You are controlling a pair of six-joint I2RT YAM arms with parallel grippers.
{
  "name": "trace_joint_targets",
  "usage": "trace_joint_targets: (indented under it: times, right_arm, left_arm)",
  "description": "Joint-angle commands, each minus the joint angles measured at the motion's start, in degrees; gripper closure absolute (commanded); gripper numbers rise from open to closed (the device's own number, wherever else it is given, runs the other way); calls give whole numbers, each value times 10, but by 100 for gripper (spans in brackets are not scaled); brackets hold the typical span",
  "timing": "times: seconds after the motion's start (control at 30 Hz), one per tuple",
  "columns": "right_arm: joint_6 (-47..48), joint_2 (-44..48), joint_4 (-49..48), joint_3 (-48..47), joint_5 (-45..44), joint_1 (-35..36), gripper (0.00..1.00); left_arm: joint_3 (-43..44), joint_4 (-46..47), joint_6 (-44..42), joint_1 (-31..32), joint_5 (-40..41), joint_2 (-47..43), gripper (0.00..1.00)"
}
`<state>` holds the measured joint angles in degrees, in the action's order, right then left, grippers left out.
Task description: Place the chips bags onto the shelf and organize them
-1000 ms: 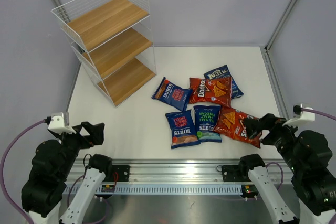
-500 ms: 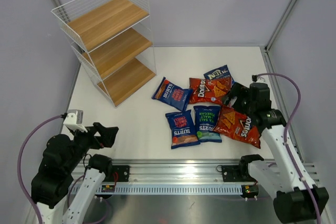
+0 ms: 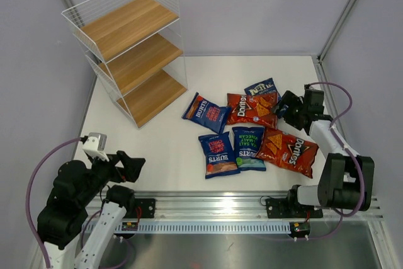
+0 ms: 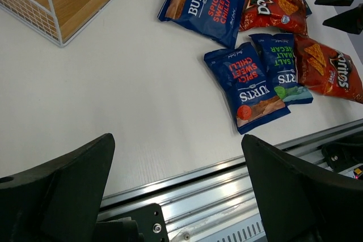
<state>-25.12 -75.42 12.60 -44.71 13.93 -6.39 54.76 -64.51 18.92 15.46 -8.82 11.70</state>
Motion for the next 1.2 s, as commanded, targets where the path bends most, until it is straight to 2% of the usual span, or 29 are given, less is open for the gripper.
trace_joint_targets:
  times: [0.0, 0.1, 0.4, 0.53, 0.77, 0.87, 1.07, 1.17]
  right_arm:
    - [48, -44, -64, -36, 28, -5, 0]
    - [73, -81, -69, -71, 72, -5, 4]
    - [92, -206, -38, -164, 116, -7, 5]
    - [90, -201, -50, -158, 114, -8, 2]
    - [70, -230, -63, -149, 173, -8, 3]
    - [61, -240, -66, -143, 157, -8, 4]
    - [54, -235, -101, -134, 241, -8, 8]
    - [56, -246, -112, -143, 313, -8, 11]
  left_arm:
    - [9, 16, -16, 3, -31, 7, 1]
    - [9, 18, -17, 3, -33, 9, 1]
    - [12, 11, -20, 11, -38, 14, 1]
    - [10, 13, -20, 15, -37, 13, 1]
    - [12, 13, -20, 15, -37, 12, 1]
    - [17, 9, -20, 15, -39, 16, 1]
    - [10, 16, -21, 15, -41, 16, 1]
    - [17, 11, -21, 15, -42, 18, 1]
